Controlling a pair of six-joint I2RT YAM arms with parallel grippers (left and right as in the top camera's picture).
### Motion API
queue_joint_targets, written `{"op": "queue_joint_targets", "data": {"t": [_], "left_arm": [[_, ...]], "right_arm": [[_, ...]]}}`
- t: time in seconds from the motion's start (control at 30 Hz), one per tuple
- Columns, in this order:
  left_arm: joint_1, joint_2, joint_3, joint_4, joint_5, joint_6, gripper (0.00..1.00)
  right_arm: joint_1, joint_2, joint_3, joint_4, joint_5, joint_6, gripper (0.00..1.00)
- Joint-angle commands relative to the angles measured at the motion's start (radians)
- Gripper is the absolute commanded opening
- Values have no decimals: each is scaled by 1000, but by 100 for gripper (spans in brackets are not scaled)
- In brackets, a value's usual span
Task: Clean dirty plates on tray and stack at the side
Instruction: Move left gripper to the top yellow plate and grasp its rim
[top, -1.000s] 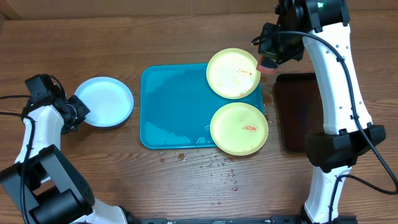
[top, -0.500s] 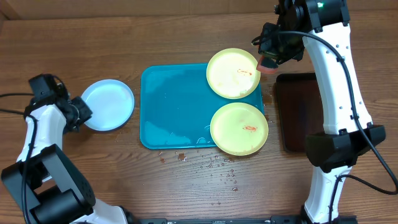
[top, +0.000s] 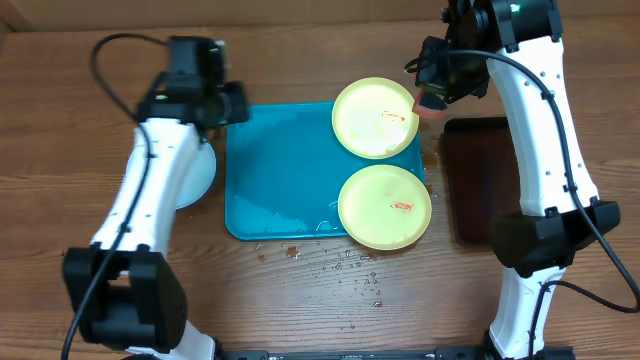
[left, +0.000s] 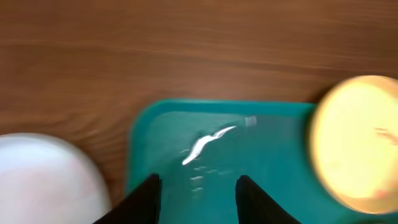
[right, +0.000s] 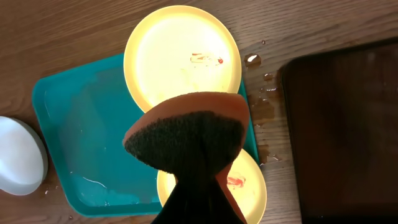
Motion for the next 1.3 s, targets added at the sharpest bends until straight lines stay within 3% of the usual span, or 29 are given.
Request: {"op": "queue_joint_targets", "data": {"t": [0.0,0.33,0.67,0.83,1.0,1.17,1.27], "left_arm": [[-103,76,47,26,32,-66,42],[-283,473,481,-229,113,-95,48],[-320,617,509,-245,112,-216,45],[-320,638,508,-236,103,-222,30],[-320,653,508,-222,89,-222,28],[-319,655,505,-199,59,-222,7],[-319,655,505,-183,51,-222,4]], "right_arm": [[-1,-27,27,2,5,-6,4],[-1,-27,27,2,5,-6,4],[-1,-27,27,2,5,-6,4],[-1,-27,27,2,5,-6,4],[-1,-27,27,2,6,-6,4],[-1,-27,27,2,5,-6,4],[-1,-27,26,2,5,-6,4]]}}
